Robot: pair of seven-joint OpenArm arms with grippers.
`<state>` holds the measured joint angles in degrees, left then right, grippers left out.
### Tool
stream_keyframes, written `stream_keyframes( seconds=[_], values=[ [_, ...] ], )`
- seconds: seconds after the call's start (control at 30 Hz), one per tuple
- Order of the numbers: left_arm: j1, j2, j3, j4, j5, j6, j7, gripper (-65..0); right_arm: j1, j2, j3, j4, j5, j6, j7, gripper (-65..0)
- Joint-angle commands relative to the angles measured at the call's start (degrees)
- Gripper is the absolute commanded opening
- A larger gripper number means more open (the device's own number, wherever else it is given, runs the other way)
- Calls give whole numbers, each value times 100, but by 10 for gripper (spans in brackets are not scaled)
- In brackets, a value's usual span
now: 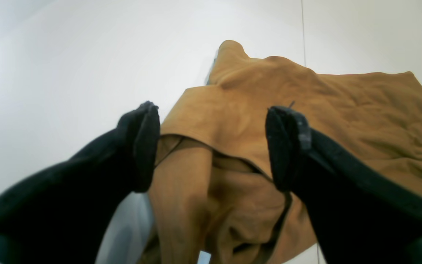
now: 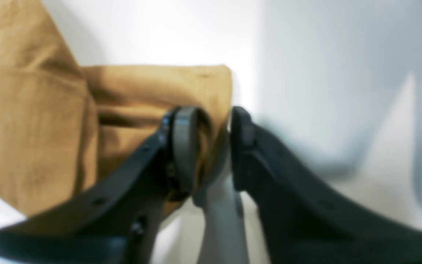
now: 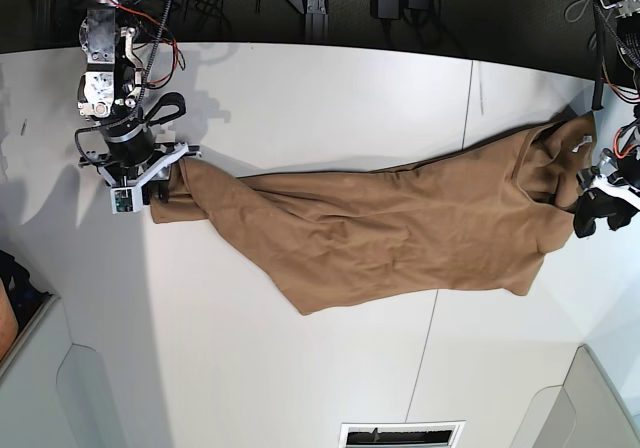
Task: Layout the t-shirt on the table in an organized manner, then fold the t-shirt properly
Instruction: 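Pull the grippers apart to stretch the t-shirt across the table, then regrasp the shirt with both grippers and drag it toward the table center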
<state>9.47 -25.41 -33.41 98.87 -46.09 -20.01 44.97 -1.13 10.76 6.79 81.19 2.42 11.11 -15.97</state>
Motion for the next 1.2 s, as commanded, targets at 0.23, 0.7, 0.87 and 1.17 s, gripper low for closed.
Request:
stream_keyframes(
  seconds=[0.23,0.7,0.87,1.17],
  values=[
    [345,-111,81,79,70,-931,-350,-476,44,44,37,413,363,-44,-302,-650],
    [415,-131,426,55,667,-938,-643,-498,61,48,37,1408,28,-564,-826,-329],
    [415,-216,424,55,800,-883,-662,-349,76,46,81,1547,-216,-1078,-826,-320],
    [367,-413,424,55,570,-767,-914,-349,278,-315,68,1648,584,-260,-780,-320]
  ],
)
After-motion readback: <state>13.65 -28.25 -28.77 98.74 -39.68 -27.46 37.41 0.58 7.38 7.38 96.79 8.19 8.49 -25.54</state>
